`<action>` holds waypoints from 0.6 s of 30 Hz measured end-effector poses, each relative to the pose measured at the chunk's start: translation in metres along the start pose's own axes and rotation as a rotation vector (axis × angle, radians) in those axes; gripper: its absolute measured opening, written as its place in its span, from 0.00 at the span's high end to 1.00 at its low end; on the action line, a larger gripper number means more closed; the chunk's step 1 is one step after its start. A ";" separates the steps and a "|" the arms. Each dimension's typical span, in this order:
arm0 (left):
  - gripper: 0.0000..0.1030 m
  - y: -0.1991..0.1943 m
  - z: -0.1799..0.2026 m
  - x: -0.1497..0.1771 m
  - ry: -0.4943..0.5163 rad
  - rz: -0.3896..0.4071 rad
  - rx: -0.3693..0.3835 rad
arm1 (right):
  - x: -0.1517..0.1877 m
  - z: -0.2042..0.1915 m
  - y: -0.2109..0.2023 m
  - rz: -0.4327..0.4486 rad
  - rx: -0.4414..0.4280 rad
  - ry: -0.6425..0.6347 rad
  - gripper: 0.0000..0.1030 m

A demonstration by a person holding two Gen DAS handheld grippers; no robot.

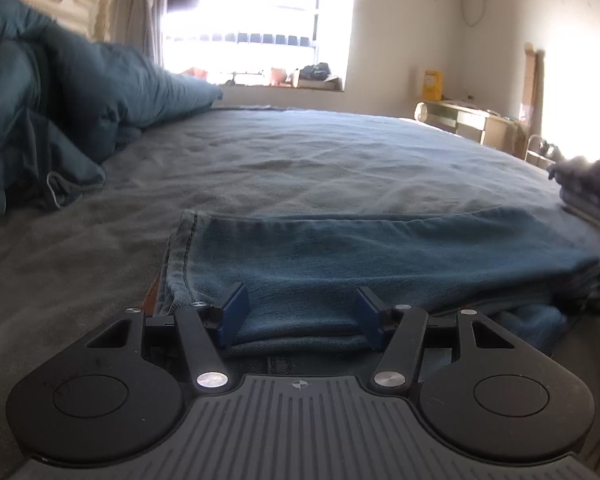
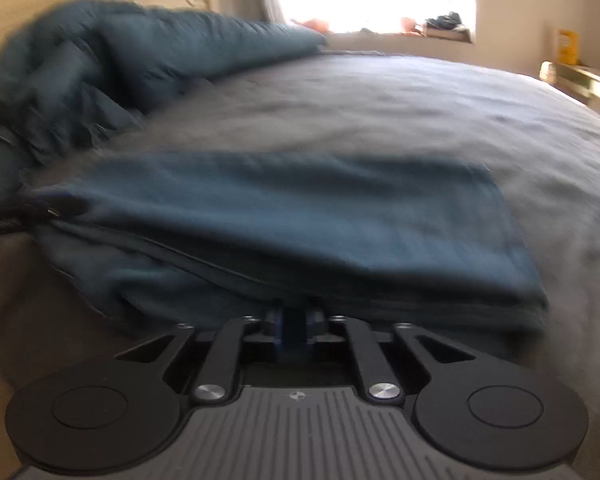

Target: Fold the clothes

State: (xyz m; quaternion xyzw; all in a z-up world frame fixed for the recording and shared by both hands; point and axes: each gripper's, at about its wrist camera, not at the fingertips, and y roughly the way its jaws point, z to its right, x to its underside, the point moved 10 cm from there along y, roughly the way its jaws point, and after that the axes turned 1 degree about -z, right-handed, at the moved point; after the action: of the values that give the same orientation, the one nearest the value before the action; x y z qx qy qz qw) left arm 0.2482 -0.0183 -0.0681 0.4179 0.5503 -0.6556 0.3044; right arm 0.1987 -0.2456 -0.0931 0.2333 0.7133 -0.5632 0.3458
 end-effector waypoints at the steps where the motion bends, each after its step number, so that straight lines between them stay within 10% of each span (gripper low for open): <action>1: 0.43 -0.001 0.000 -0.002 0.009 -0.001 -0.004 | 0.000 0.004 -0.005 0.010 0.002 0.025 0.95; 8: 0.42 0.000 -0.002 0.001 -0.010 0.004 -0.009 | -0.008 -0.047 -0.038 0.143 -0.191 -0.081 0.86; 11: 0.42 0.000 -0.003 0.001 -0.025 0.003 -0.005 | 0.017 -0.042 0.002 0.032 -0.085 -0.131 0.89; 18: 0.43 -0.002 -0.004 -0.003 -0.032 -0.015 0.002 | 0.002 -0.028 -0.038 0.108 -0.050 -0.063 0.84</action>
State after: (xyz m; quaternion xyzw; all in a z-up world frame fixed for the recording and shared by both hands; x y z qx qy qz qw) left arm 0.2484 -0.0141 -0.0650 0.4033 0.5478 -0.6652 0.3079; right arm 0.1632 -0.2289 -0.0670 0.2448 0.7023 -0.5328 0.4037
